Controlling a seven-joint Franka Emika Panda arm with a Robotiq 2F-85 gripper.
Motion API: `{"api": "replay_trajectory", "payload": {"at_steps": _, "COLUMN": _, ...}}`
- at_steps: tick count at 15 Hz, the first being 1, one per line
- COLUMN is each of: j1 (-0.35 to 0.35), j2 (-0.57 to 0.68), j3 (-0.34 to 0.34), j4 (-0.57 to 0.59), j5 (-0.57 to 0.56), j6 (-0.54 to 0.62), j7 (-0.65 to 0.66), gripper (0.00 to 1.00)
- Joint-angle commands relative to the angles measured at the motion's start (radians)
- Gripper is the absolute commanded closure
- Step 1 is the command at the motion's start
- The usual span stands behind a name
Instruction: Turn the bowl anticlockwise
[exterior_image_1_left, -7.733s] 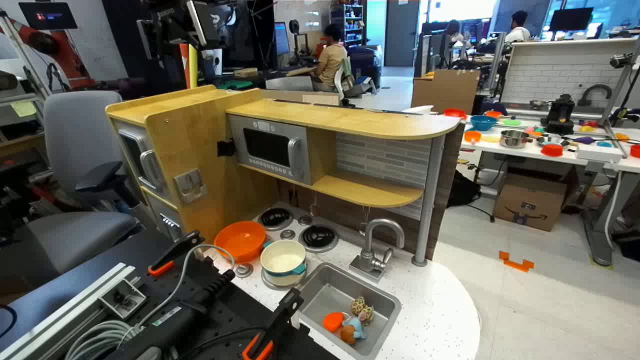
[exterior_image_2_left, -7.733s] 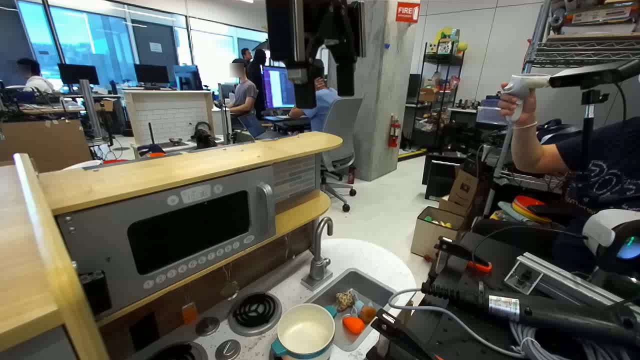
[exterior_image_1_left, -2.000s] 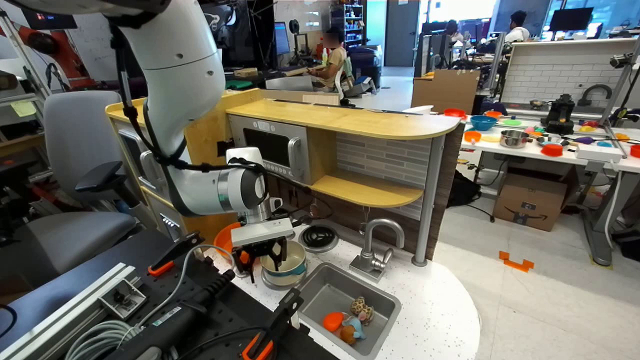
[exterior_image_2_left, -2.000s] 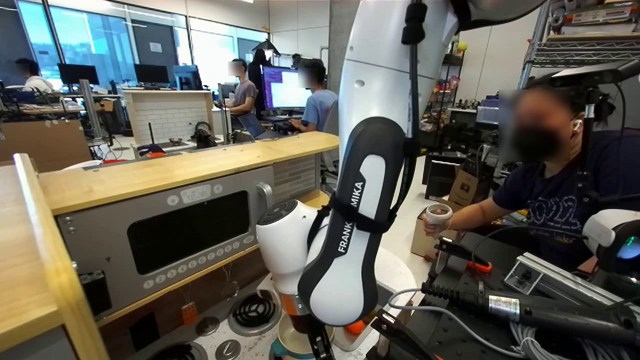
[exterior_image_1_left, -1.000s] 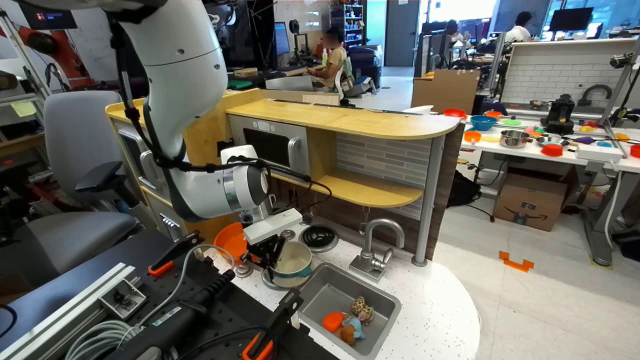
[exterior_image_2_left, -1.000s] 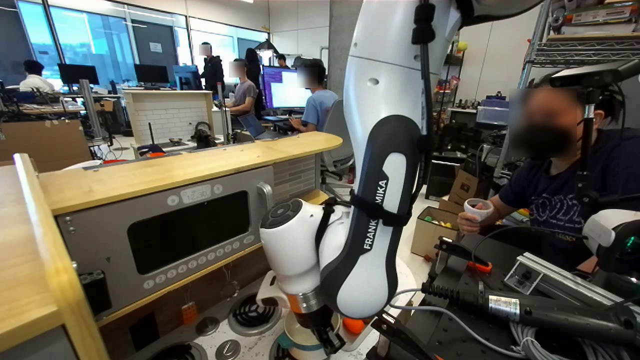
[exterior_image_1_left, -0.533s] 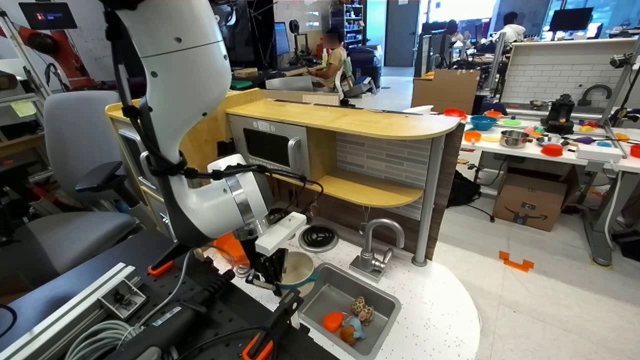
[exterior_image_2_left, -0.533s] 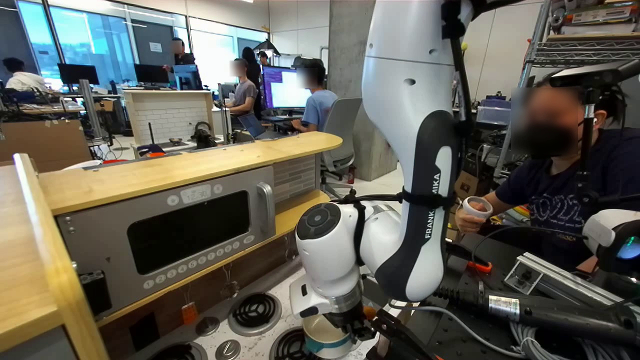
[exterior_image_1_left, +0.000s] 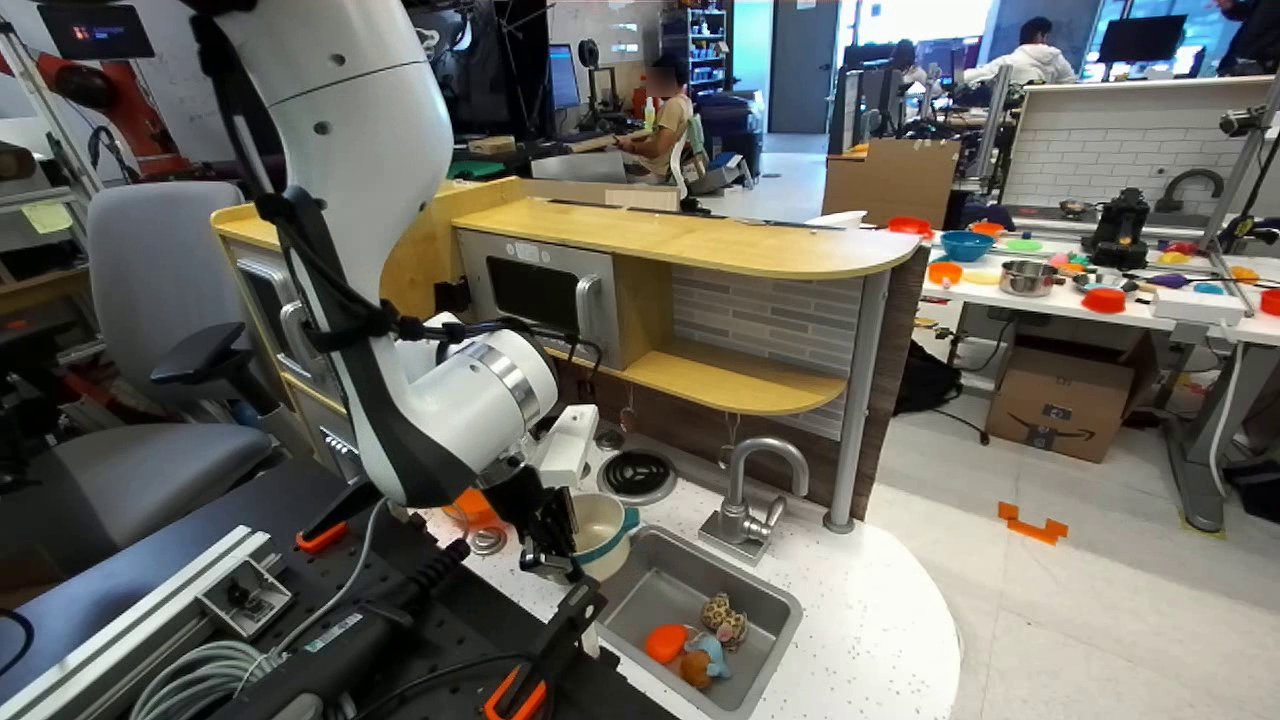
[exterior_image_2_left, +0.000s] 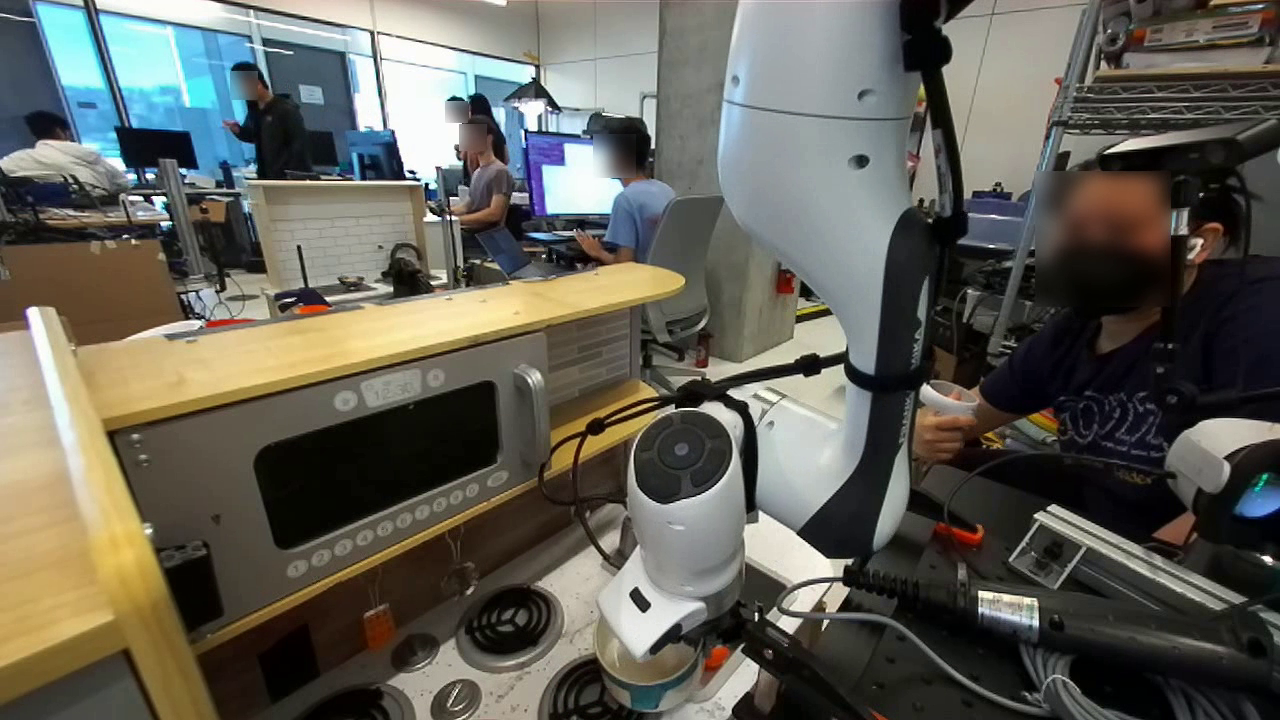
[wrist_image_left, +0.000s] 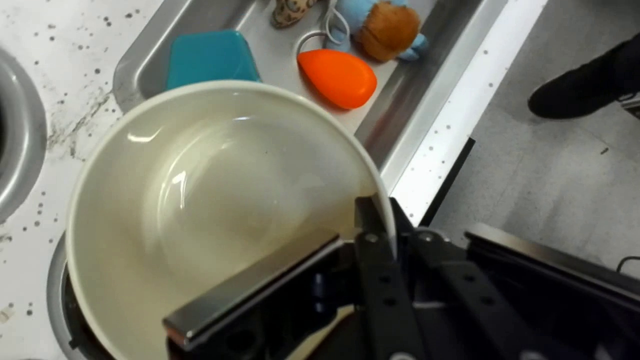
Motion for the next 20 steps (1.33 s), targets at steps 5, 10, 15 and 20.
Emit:
{"api": "replay_trajectory", "payload": {"at_steps": 5, "j1": 0.029, "j2": -0.045, "j3": -0.010, "j4": -0.019, "j5": -0.253, "j6": 0.109, "j7": -0.115, "gripper": 0.98}}
{"api": "replay_trajectory", "payload": {"at_steps": 10, "j1": -0.074, "j2": -0.040, "j3": 0.083, "j4": 0.015, "j5": -0.414, "j6": 0.080, "j7": -0.252, "gripper": 0.98}}
{"api": "replay_trajectory", "payload": {"at_steps": 15, "j1": -0.152, "j2": -0.020, "j3": 0.131, "j4": 0.046, "j5": -0.484, "j6": 0.074, "j7": -0.341, "gripper": 0.98}}
{"api": "replay_trajectory", "payload": {"at_steps": 20, "j1": -0.204, "j2": -0.004, "j3": 0.146, "j4": 0.083, "j5": -0.493, "j6": 0.065, "j7": -0.399, "gripper": 0.98}}
